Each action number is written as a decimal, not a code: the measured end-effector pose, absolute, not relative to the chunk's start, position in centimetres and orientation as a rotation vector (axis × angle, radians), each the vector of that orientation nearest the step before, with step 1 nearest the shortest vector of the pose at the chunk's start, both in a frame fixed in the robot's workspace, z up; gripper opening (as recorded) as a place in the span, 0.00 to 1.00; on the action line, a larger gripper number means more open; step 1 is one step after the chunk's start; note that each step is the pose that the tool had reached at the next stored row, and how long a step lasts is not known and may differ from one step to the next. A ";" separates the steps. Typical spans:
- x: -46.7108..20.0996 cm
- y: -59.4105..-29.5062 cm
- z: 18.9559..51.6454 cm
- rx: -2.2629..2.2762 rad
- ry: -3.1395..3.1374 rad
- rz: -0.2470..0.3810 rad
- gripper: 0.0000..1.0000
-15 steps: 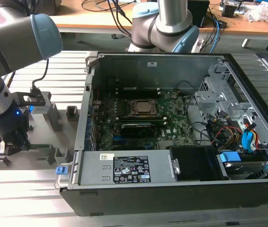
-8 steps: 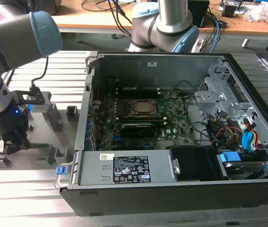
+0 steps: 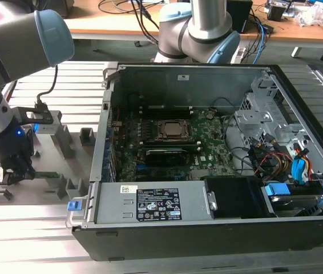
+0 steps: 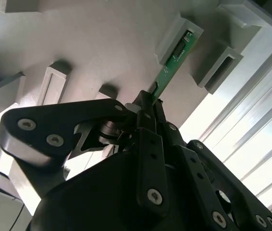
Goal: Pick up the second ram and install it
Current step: 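Pick up the second ram and move it above second insertion slot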
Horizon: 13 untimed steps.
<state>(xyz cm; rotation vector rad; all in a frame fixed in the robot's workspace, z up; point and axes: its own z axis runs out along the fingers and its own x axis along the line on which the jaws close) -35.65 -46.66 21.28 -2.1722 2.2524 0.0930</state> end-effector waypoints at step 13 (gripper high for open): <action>-35.6 -46.7 23.0 -2.172 2.252 0.093 0.14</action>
